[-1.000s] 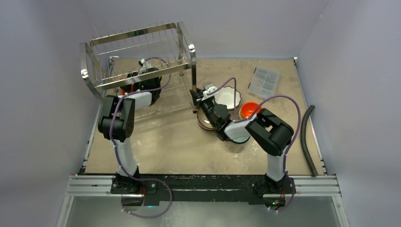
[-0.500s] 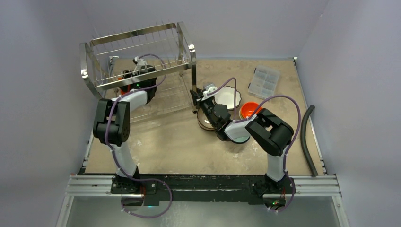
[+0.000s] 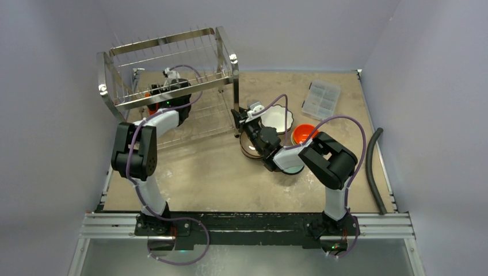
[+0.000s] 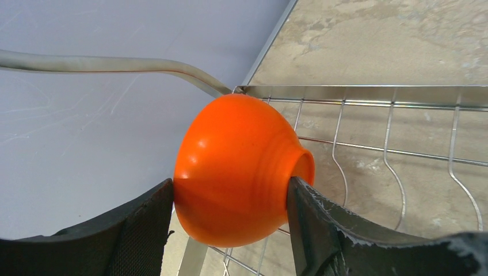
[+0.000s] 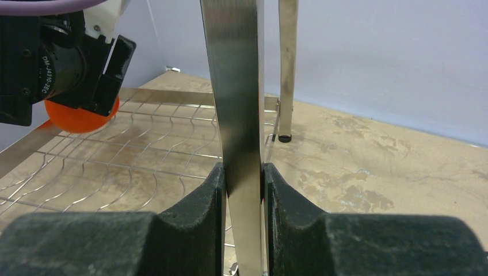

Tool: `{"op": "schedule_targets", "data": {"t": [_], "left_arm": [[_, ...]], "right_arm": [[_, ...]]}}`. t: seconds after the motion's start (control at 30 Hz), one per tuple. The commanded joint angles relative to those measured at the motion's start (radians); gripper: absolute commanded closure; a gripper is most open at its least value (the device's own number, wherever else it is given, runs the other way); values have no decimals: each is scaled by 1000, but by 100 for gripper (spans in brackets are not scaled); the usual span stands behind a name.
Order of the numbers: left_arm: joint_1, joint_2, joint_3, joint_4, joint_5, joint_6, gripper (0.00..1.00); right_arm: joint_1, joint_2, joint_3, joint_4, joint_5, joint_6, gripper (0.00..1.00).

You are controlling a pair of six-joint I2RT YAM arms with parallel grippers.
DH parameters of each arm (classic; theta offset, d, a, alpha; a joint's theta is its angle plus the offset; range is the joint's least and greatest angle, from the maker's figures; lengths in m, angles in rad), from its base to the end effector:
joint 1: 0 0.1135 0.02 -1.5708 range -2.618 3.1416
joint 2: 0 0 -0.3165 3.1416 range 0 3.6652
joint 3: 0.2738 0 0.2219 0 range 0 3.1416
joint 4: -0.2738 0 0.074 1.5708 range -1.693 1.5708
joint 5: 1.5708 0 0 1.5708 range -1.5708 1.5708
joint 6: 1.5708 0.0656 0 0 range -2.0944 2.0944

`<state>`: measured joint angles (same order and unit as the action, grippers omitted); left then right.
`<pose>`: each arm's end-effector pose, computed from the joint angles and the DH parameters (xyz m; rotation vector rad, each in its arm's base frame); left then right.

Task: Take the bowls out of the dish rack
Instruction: Adjust the bowl in the dish rack.

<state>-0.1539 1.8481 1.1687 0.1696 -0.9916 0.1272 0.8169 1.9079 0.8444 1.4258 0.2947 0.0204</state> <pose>0.4101 -0.0081 0.2767 -0.3264 1.9404 0.9996 0.2937 0.2850 0.3031 -0.2305 1.2217 0.5509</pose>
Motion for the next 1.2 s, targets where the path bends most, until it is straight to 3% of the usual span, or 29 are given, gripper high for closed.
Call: {"op": "schedule_targets", "data": {"t": [0.0, 0.23, 0.77, 1.17], "left_arm": [[-20, -79, 6, 41, -20, 27, 59], [-34, -91, -8, 51, -19, 52, 59], [-257, -38, -107, 228, -156, 376, 59], [-352, 108, -129, 335, -221, 574, 55]], "right_arm": [[-5, -66, -13, 79, -11, 51, 99], [-5, -69, -14, 79, -10, 50, 99], [-4, -77, -12, 67, -17, 59, 99], [-4, -76, -15, 70, -16, 61, 99]]}}
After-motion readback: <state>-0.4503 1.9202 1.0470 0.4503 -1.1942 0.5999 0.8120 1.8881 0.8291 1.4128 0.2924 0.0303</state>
